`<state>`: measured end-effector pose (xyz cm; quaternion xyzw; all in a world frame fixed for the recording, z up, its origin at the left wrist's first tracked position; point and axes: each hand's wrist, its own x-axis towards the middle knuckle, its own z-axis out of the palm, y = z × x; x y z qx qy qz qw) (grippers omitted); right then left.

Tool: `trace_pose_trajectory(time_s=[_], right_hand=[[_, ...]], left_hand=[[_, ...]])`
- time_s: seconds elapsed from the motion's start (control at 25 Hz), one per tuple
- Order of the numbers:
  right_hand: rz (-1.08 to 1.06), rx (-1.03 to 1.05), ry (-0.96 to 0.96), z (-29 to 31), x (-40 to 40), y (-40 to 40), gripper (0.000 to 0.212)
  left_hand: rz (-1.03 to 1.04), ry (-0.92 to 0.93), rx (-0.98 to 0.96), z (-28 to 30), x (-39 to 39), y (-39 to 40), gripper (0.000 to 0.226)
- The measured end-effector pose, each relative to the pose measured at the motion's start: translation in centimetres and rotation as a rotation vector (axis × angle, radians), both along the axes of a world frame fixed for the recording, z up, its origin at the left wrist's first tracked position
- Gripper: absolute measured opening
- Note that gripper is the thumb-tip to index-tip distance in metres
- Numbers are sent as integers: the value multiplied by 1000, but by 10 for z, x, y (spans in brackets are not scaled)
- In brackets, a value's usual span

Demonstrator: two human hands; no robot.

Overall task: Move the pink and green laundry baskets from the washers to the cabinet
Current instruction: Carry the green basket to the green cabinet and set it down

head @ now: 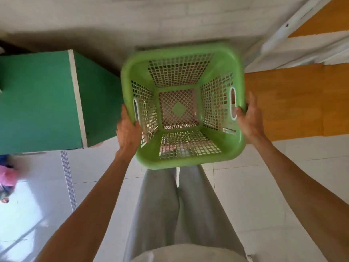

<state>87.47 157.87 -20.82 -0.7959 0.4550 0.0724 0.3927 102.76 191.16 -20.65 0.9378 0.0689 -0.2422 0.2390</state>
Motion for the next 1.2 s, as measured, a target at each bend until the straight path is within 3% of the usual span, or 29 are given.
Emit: trace_pose_trajectory(time_s=[0.32,0.56,0.76,0.88,1.2], right_hand=[[110,-100,68,-145,10,10,60],[190,-105,82,-174,7,6,66],[281,-21,204,-159,6,-3,74],[440,0,271,-129,5,-5,71],[673,-53,331,39,12,19,68]], left_hand=[[-63,-31,115,-148,7,2,72],[-135,44,2,-177,13,23,86],[-163,61,-53,-143,11,18,81],[-231,110,-47,-107,8,20,77],[-465,159,-9,60,-14,8,60]])
